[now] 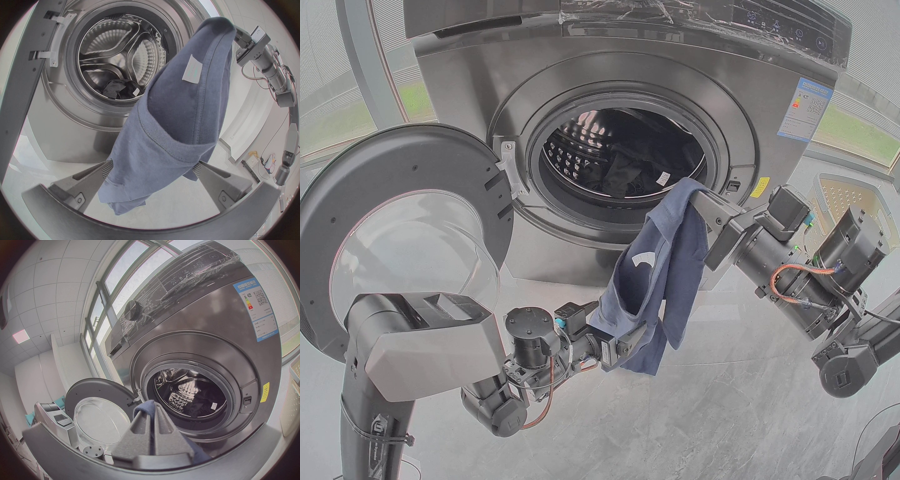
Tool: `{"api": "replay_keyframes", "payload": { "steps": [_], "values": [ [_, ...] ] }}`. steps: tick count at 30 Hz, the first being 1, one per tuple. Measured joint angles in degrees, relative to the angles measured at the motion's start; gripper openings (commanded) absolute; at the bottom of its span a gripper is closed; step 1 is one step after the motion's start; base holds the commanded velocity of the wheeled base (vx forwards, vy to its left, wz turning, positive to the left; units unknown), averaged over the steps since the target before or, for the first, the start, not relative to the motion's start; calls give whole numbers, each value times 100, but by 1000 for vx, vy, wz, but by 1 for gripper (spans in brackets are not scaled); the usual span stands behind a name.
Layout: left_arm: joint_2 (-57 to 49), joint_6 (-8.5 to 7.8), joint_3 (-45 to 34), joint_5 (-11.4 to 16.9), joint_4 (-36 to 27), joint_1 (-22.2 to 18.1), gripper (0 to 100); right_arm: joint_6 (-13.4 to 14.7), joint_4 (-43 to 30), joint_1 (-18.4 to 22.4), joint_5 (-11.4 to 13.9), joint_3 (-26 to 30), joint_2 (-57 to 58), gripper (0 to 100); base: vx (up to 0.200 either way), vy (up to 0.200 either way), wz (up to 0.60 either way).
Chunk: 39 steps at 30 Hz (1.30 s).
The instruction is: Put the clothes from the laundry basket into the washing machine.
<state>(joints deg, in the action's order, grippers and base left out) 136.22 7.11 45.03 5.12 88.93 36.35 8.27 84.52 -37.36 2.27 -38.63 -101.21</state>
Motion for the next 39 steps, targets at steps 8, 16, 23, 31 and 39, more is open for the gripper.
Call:
{"api": "replay_keyframes", "payload": {
  "steps": [8,16,23,31,39],
  "values": [
    [260,-2,204,-15,-2,30,100,0,2,-1,-2,11,-1,0,0,0,0],
    [477,-2,595,-50,0,-88,0,7,0,-9,0,32,-11,0,0,0,0],
    [527,110,750,-132,-2,-100,0,16,2,-6,7,32,-23,0,0,0,0],
    [334,217,725,-239,0,-168,0,21,2,21,9,44,-23,0,0,0,0],
    [-568,171,-355,-241,-2,-306,0,21,0,71,11,99,-22,0,0,0,0]
  ]
}}
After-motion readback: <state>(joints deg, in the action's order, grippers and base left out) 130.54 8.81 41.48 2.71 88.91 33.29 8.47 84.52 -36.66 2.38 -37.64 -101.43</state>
